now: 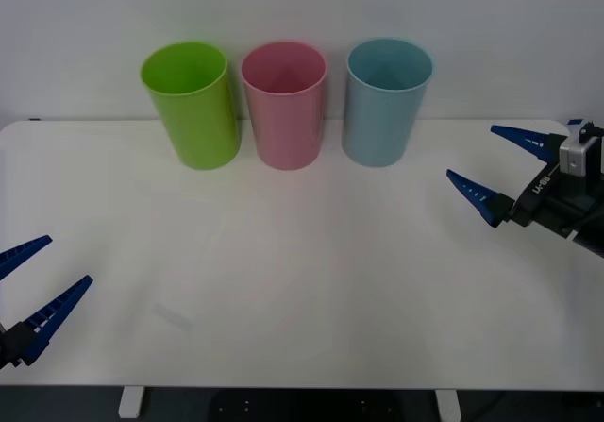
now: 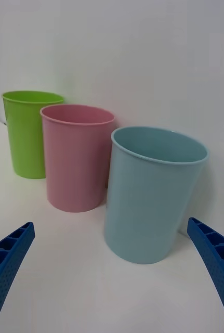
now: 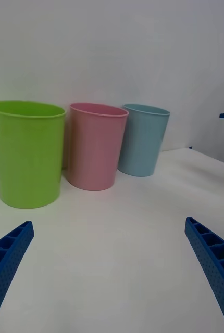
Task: Grasp the object on the table and drop it into the matching bin: aluminum can to the light blue bin, PET bottle to the pink bin.
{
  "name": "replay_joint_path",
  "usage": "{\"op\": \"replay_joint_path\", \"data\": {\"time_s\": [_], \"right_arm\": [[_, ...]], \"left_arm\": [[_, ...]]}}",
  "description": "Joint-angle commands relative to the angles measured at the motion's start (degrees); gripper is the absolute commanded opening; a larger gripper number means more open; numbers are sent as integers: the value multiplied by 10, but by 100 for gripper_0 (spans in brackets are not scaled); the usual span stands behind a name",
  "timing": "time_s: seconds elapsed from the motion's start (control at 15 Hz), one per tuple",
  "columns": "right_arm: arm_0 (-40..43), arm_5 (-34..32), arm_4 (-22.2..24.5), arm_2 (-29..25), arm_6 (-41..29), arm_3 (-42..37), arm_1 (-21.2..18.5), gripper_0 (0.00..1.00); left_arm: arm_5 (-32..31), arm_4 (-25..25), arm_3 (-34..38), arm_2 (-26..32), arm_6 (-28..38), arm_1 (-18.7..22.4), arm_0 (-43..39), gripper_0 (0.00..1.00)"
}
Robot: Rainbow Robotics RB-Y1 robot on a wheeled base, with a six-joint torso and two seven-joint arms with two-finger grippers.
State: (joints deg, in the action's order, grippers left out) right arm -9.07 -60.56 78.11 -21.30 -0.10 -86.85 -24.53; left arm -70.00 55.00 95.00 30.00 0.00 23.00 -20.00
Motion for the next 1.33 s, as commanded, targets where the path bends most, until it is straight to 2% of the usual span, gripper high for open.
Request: {"op": "replay_joint_path", "data": {"time_s": [0.07,0.27,0.6,1.33], "right_arm": [[27,-32,-4,-16,10,1,0,100],[60,-63,-11,-34,12,-11,0,100],[160,-68,-49,-50,4,-94,-1,100],[246,-109,-82,-73,5,-101,-17,100]], "left_arm": [[0,0,0,0,0,0,0,100],[0,0,0,0,0,0,0,100],[0,0,0,0,0,0,0,100],[0,0,0,0,0,0,0,100]]}}
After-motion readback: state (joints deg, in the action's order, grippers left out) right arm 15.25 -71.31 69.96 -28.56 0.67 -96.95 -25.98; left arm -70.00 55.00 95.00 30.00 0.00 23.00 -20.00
